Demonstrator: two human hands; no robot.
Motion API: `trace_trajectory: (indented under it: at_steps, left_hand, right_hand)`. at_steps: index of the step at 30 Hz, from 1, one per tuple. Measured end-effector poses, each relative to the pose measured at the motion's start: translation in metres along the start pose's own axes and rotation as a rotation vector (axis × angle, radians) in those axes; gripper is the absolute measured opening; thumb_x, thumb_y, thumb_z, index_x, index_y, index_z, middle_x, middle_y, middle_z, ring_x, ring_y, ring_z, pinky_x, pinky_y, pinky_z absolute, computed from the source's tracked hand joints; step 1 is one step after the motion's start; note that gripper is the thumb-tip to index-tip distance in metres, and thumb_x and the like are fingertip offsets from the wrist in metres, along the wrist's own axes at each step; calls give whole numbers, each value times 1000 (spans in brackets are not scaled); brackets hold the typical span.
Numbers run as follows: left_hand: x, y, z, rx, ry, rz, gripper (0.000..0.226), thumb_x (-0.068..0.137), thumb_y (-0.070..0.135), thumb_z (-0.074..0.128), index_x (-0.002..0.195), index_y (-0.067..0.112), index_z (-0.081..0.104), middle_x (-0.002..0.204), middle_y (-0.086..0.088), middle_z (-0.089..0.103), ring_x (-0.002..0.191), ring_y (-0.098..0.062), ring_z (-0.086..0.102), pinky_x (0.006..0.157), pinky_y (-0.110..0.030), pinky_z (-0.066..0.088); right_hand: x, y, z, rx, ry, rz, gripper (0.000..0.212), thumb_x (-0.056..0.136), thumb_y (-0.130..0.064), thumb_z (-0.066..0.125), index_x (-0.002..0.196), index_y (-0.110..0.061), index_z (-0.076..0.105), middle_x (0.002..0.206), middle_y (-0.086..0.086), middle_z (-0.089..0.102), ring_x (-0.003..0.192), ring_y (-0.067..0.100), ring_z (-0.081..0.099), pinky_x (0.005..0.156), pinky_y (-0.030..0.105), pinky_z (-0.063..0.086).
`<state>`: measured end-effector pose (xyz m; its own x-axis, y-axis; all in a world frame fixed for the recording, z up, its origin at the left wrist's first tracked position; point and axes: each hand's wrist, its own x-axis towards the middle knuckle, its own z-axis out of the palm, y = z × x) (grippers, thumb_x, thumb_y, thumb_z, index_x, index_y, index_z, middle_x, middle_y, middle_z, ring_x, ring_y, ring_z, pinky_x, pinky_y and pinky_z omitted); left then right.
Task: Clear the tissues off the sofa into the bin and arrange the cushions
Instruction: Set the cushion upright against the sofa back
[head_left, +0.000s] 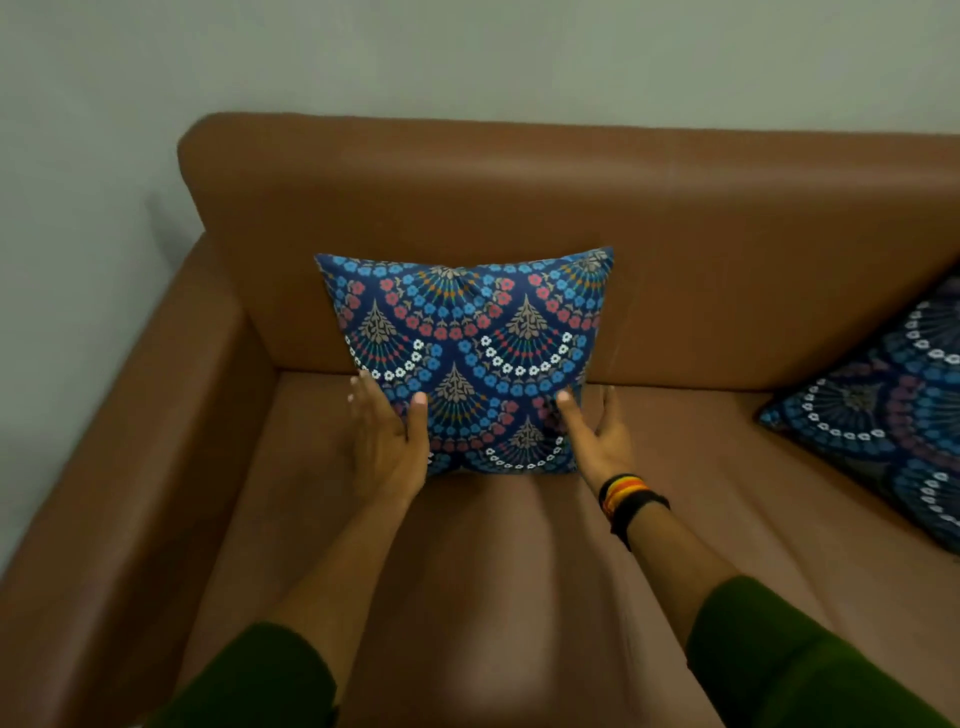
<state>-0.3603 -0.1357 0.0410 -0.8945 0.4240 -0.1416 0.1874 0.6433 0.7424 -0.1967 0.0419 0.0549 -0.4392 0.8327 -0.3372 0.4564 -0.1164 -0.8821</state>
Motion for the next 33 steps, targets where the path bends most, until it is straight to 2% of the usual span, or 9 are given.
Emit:
trace_trajectory:
  at_steps: [3,5,10,13,16,19,24,29,33]
  left_hand:
    - [-48,30,17,78,-35,173,80,104,61,27,164,19,-6,174,1,-10,160,-16,-9,129,-40,1]
    - [-75,55,39,91,-121,253,77,105,59,27,164,22,-5,173,5,-10,159,-13,-10,129,-42,3]
    - [-128,118,97,100,-247,461,79,101,63,26,165,24,3,173,7,-2,158,-11,-9,129,-38,4]
    - [-143,155,129,127,-302,527,76,102,62,27,165,27,5,173,7,0,159,-12,-5,128,-36,5]
    - [-148,197,173,141,-423,508,73,104,58,30,165,27,4,174,7,0,160,-11,-4,131,-42,9]
    - [-151,253,234,137,-504,491,72,104,59,30,165,26,8,174,7,5,160,-11,1,130,-39,12]
    - [-157,345,349,101,-627,444,72,105,59,30,165,25,8,174,5,6,160,-13,4,128,-37,11]
    - [-138,399,429,-18,-625,315,75,104,62,29,165,24,6,173,1,11,160,-19,11,130,-45,15]
    - [-124,412,447,-64,-655,212,82,97,75,28,164,33,6,173,6,14,158,-22,18,127,-54,20]
  right_hand:
    - [-35,18,-36,-213,28,-122,93,92,-52,61,159,-13,11,167,8,15,154,25,15,123,41,20]
    - [-45,24,-65,-337,82,-186,89,95,-49,58,159,-12,10,168,9,8,155,24,5,125,46,12]
    - [-41,34,-148,-428,269,-150,82,98,-49,52,159,-13,10,168,8,5,155,25,3,124,50,11]
    - [-26,48,-207,-360,366,-54,82,97,-50,52,159,-11,13,168,10,6,155,27,5,124,51,13]
    - [-8,69,-275,-267,471,55,84,97,-53,51,159,-11,13,168,11,7,155,29,6,124,50,13]
    - [16,96,-352,-196,567,160,87,95,-58,50,158,-9,14,168,13,10,154,30,9,124,50,14]
    - [58,141,-458,54,709,202,78,93,-53,59,152,-11,30,153,13,42,139,35,43,113,53,38]
    - [94,171,-511,297,617,226,91,82,-61,68,154,-26,23,151,4,46,132,31,52,108,52,45]
    - [107,175,-528,446,559,202,98,70,-68,76,150,-33,31,148,-5,49,130,24,54,106,53,48]
